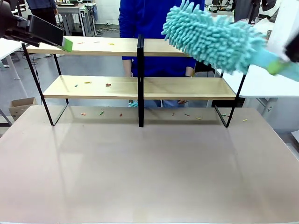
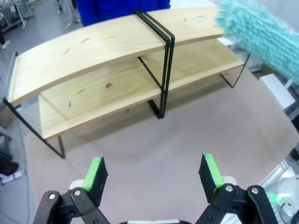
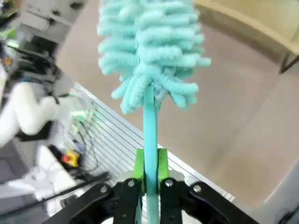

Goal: Clean the shelves.
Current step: Clean a randomly selected level of the Shelf with the Duster.

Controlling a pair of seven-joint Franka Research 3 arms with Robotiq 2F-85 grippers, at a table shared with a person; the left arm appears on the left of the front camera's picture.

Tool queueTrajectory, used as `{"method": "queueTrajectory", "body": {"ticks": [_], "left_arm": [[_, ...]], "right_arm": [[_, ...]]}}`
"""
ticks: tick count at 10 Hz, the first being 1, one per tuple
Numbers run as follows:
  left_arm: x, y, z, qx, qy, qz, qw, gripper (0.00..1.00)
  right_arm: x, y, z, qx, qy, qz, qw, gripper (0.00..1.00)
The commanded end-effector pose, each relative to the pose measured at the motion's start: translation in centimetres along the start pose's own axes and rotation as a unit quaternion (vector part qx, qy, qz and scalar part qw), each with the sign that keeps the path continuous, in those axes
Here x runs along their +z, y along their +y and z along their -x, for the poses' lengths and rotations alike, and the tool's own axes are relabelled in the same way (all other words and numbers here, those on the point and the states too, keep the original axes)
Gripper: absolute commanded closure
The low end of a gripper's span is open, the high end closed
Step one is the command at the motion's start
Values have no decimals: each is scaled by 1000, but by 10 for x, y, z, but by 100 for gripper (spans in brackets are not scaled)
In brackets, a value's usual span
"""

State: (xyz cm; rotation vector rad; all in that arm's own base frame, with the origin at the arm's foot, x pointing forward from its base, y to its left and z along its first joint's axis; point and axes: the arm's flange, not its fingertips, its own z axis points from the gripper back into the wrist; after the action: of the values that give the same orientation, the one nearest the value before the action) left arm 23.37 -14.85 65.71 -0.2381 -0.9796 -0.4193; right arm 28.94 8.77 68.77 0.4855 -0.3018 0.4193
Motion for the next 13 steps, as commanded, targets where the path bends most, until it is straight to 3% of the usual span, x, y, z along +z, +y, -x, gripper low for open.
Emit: {"method": "queueTrajectory", "body": {"ticks": [1,2,3,4,5,9,13], "left_arm": [[1,0,1,0,-1,-2,1000,0],[1,0,1,0,-1,-2,1000,0],[1,0,1,0,-1,-2,1000,0],[1,0,1,0,-1,-2,1000,0],[1,0,1,0,-1,-2,1000,0],[1,0,1,0,-1,-2,1000,0],[1,0,1,0,-1,-2,1000,0]], "right_arm": [[15,10,-77,-93,12,33,995,88],[14,6,-93,-91,0,80,993,88],[-6,5,-45,-44,7,14,999,88],[-5,4,-80,-72,4,38,997,88],[-12,6,-84,-100,7,74,992,88],[-56,30,-139,-130,27,88,987,88],[-64,12,-139,-211,-2,142,967,88]]}}
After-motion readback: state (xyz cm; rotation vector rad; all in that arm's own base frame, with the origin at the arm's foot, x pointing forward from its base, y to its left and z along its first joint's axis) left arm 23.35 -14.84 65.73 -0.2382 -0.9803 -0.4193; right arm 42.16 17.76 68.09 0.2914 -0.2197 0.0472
